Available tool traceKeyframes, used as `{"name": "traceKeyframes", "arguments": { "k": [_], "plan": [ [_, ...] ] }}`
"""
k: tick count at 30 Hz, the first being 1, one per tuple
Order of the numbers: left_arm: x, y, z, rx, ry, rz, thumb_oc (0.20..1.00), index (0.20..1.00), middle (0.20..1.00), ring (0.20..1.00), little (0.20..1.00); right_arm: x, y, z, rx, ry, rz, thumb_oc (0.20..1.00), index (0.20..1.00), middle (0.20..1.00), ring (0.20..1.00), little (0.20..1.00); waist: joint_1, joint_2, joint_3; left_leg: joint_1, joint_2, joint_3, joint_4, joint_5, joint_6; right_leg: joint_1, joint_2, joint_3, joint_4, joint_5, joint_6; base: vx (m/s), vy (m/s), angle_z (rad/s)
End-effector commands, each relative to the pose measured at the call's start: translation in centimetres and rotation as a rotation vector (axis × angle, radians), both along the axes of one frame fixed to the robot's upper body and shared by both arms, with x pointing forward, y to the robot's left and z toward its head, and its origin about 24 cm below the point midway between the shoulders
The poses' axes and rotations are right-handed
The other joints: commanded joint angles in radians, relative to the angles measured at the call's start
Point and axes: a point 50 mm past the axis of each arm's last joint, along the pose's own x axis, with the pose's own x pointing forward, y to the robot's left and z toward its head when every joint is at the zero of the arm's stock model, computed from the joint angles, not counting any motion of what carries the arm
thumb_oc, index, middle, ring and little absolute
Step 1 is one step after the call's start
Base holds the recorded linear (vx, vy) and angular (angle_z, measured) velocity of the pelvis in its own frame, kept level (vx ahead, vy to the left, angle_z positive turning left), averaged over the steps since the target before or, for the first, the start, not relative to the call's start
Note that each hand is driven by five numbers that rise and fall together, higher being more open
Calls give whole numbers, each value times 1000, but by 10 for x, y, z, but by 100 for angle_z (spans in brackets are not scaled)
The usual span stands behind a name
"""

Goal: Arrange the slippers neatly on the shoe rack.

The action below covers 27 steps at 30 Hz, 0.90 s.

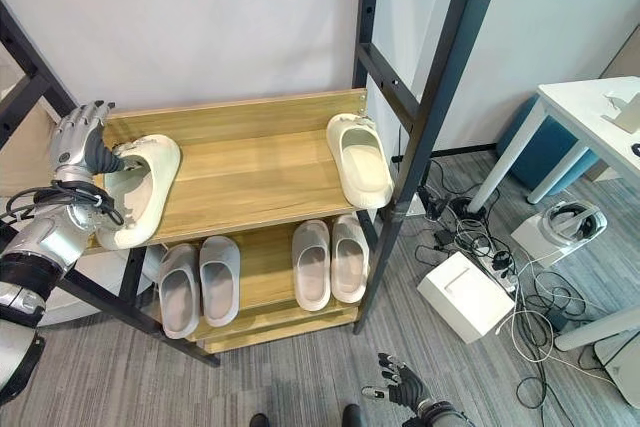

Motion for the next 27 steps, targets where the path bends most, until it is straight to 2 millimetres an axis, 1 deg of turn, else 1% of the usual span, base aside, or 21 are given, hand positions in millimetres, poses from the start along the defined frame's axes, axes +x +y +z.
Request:
{"name": "traceKeyframes", "arguments": {
  "k": [1,2,4,5,7,8,11,12,13,14,15,17,19,21,23,27],
  "plan": [
    [12,6,59,94,-103,44,200,200,200,200,200,21,7,18,46,-128,19,1000,1000,1000,1000,1000,-12,-13,14,57,8,4,0,-42,-44,29,-28,-4,2,-37,96,-4,-6,-12],
    [12,6,59,111,-78,44,200,200,200,200,200,21,6,18,42,-128,19,1000,1000,1000,1000,1000,-13,-13,15,58,8,7,0,-42,-44,27,-28,-3,2,-36,97,-5,-9,-8],
    [15,1,61,119,-88,23,200,200,200,200,200,21,7,18,51,-130,15,1000,1000,1000,1000,1000,-14,-13,19,56,8,8,0,-41,-44,25,-27,-1,3,-35,97,0,-1,-3],
    [17,-11,62,118,-110,-26,200,200,200,200,200,21,9,18,56,-129,18,1000,1000,1000,1000,1000,-13,-14,22,57,9,8,0,-42,-44,26,-27,1,3,-36,97,0,0,0],
    [20,-43,68,126,-171,-160,200,200,200,200,200,20,9,18,54,-128,9,1000,1000,1000,1000,1000,-9,-14,24,60,8,4,0,-44,-43,31,-27,-3,4,-42,94,11,-12,3],
    [20,-57,68,107,-186,-217,200,200,200,200,200,20,8,18,52,-127,6,1000,1000,1000,1000,1000,-9,-13,24,62,7,1,0,-46,-43,35,-27,-5,4,-45,93,18,-23,8],
    [20,-86,71,98,-221,-320,200,200,200,200,200,20,6,18,46,-128,-7,1000,1000,1000,1000,1000,-11,-9,25,64,7,-4,0,-47,-42,41,-27,-8,3,-50,91,8,-20,1],
    [23,-100,71,109,-221,-363,200,200,200,200,200,21,5,19,42,-132,-4,1000,1000,1000,1000,1000,-17,-7,24,65,7,-4,0,-47,-43,42,-26,-9,2,-51,90,0,-28,-8],
    [23,-101,71,109,-221,-364,200,200,200,200,200,21,5,20,42,-132,-6,1000,1000,1000,1000,1000,-16,-7,25,65,7,-4,0,-47,-43,42,-26,-10,2,-51,90,1,-47,-7],
    [24,-114,74,126,-224,-403,200,200,200,200,200,21,3,20,35,-133,-7,1000,1000,1000,1000,1000,-23,-4,24,66,9,-2,0,-47,-43,44,-25,-9,2,-52,90,5,-39,-6],
    [26,-122,74,135,-222,-420,200,200,200,200,200,21,1,21,29,-134,-11,1000,1000,1000,1000,1000,-27,-2,23,67,10,-1,0,-47,-44,44,-24,-7,3,-53,89,6,-49,-1],
    [31,-133,76,132,-215,-435,200,200,200,200,200,21,-3,23,22,-142,-23,1000,1000,1000,1000,1000,-44,3,23,70,12,5,0,-46,-45,43,-23,-2,5,-54,87,-2,-41,-4],
    [34,-137,79,130,-212,-432,200,200,200,200,200,22,-6,26,19,-151,-38,1000,1000,1000,1000,1000,-55,7,24,69,13,9,0,-44,-47,40,-21,2,6,-54,86,-12,-34,-1],
    [39,-139,77,117,-190,-423,200,200,200,200,200,22,-10,27,12,-159,-48,1000,1000,1000,1000,1000,-69,12,24,69,15,16,0,-42,-49,35,-19,5,9,-53,86,-14,-32,-8],
    [43,-136,72,100,-155,-398,200,200,200,200,200,21,-13,28,8,-159,-57,1000,1000,1000,1000,1000,-81,15,23,71,17,23,0,-41,-51,32,-17,8,9,-53,85,-7,-25,-9],
    [49,-133,71,102,-120,-364,200,200,200,200,200,17,-18,29,3,-157,-77,1000,1000,1000,1000,1000,-101,21,22,73,22,38,0,-38,-54,26,-13,21,9,-50,84,-5,-27,-11]
  ]
}}
